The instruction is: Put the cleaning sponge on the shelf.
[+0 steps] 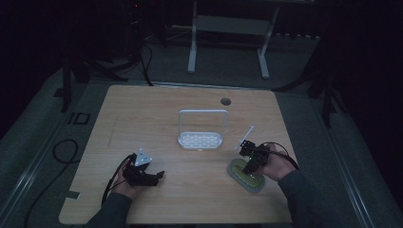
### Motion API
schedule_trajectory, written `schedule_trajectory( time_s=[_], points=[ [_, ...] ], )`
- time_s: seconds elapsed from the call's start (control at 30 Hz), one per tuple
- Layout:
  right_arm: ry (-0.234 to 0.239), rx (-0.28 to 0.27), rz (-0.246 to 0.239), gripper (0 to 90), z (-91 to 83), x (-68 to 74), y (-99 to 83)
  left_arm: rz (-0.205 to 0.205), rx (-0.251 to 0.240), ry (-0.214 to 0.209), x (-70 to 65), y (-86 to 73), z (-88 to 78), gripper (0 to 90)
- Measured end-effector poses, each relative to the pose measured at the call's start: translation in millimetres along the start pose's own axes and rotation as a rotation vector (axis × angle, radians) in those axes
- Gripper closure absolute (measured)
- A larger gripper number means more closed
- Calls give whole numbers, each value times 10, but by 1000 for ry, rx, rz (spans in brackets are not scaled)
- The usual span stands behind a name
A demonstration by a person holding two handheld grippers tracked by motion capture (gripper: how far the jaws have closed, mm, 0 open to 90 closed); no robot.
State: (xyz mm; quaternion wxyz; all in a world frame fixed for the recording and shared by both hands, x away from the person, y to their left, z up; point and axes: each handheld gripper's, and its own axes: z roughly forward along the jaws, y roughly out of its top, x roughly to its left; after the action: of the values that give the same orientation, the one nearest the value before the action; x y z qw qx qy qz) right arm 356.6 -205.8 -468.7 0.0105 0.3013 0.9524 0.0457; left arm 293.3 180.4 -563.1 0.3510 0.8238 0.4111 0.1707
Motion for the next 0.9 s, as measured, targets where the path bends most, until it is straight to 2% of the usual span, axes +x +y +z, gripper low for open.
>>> schedule_trajectory(
  time_s=[0.27,0.53,0.9],
  points=[
    [-1,30,-8,684,24,-8,24,0,0,0,0,0,0,169],
    [-5,36,-14,710,31,1,30,0,0,0,0,0,0,169],
    [-38,-2,-43,715,-33,33,51,-1,0,0,-1,0,0,169]
  ],
)
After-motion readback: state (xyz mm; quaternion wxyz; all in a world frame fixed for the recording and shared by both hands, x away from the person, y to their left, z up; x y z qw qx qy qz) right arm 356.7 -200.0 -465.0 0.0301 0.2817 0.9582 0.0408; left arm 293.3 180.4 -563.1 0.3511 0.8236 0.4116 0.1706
